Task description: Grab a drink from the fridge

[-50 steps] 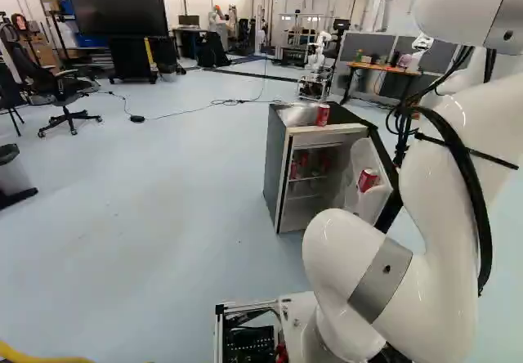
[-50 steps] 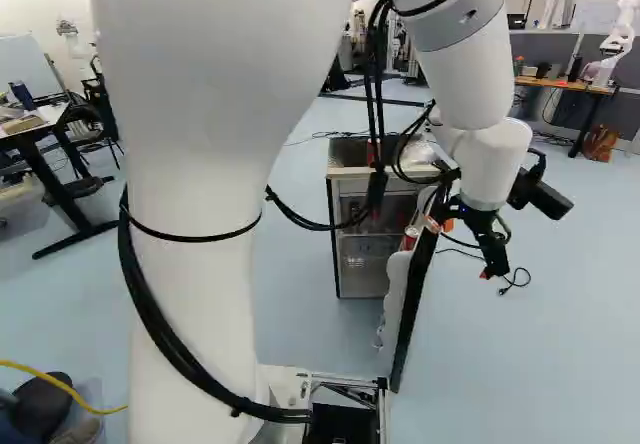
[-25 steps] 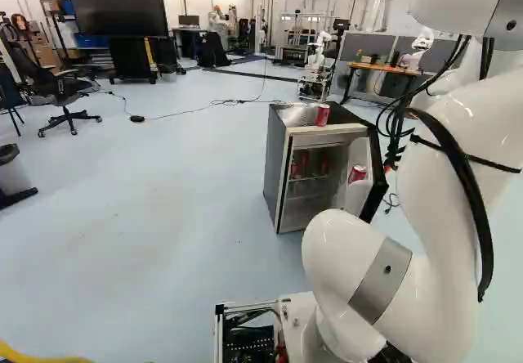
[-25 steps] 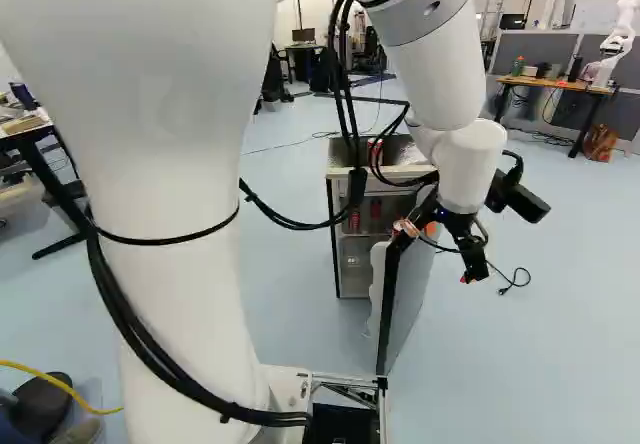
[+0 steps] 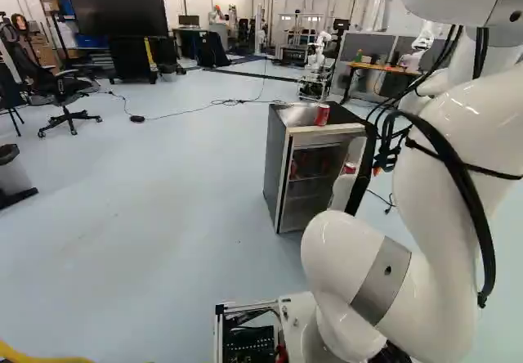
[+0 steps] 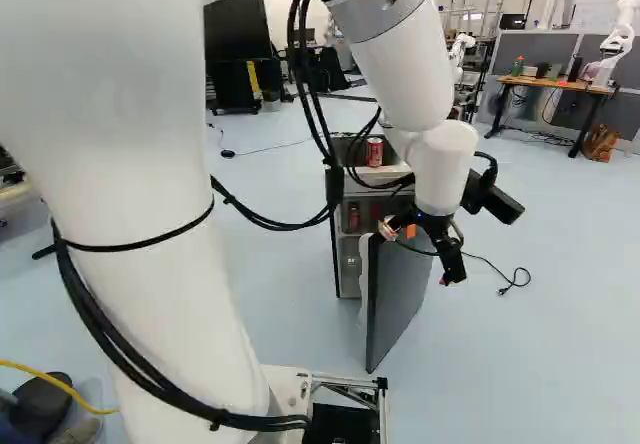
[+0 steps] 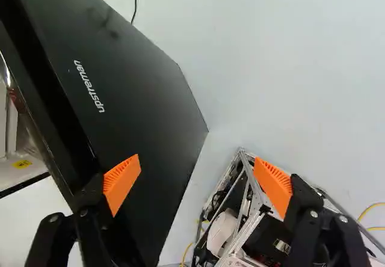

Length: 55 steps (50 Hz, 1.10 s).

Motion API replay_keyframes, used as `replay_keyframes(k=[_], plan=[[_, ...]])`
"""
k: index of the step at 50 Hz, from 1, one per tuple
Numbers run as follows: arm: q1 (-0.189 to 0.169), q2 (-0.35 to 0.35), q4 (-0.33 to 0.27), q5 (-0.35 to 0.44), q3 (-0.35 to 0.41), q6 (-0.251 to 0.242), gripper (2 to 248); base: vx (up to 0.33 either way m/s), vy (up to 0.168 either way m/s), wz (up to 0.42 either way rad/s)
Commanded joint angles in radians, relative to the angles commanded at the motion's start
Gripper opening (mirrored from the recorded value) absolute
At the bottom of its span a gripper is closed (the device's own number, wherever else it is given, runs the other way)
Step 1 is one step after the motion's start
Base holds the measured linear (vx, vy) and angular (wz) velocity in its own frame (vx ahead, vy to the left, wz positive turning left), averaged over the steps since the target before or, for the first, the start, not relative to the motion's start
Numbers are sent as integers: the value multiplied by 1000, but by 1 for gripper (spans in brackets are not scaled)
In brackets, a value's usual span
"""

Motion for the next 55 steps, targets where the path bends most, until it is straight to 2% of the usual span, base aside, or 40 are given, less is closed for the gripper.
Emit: replay_keyframes(k=[27, 55], plan=[[77, 89, 0, 0, 101, 0, 247, 0, 0, 0], [177, 175, 0, 0, 194, 0, 247, 0, 0, 0]])
